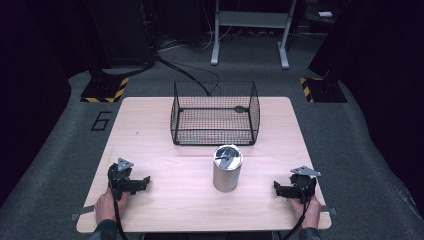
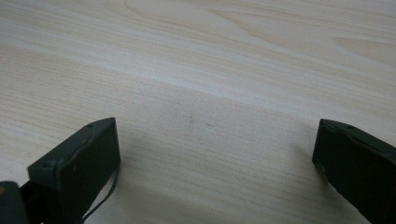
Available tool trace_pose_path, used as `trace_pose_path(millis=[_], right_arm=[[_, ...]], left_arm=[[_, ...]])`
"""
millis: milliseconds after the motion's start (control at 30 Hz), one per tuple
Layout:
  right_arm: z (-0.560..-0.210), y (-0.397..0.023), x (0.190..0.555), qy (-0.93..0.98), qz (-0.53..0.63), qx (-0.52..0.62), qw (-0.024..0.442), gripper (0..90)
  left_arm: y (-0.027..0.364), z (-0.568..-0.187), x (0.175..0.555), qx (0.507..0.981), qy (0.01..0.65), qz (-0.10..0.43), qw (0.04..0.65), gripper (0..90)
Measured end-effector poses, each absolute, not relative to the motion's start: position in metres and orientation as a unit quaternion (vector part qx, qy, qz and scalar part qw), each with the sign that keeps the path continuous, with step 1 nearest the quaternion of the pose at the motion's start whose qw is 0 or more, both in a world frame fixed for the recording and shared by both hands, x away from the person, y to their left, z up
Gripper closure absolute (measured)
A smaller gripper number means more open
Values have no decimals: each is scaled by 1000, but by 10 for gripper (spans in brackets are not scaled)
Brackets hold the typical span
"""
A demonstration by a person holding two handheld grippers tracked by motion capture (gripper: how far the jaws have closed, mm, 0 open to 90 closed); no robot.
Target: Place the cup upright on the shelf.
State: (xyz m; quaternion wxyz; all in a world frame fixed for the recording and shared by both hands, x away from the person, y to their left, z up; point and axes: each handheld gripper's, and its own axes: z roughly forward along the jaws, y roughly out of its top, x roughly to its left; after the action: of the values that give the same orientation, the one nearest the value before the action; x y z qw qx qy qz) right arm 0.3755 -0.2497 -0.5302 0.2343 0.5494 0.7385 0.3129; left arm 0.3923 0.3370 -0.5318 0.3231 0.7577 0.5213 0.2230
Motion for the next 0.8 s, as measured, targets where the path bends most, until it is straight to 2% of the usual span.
trace_pose_path(millis=[433, 800], right_arm=[[-529, -248, 377, 731, 308, 563, 234, 0], [-522, -243, 374, 740, 306, 563, 203, 0]], left_arm=[[336, -532, 392, 756, 523, 226, 324, 2], [337, -532, 392, 759, 521, 224, 321, 2]])
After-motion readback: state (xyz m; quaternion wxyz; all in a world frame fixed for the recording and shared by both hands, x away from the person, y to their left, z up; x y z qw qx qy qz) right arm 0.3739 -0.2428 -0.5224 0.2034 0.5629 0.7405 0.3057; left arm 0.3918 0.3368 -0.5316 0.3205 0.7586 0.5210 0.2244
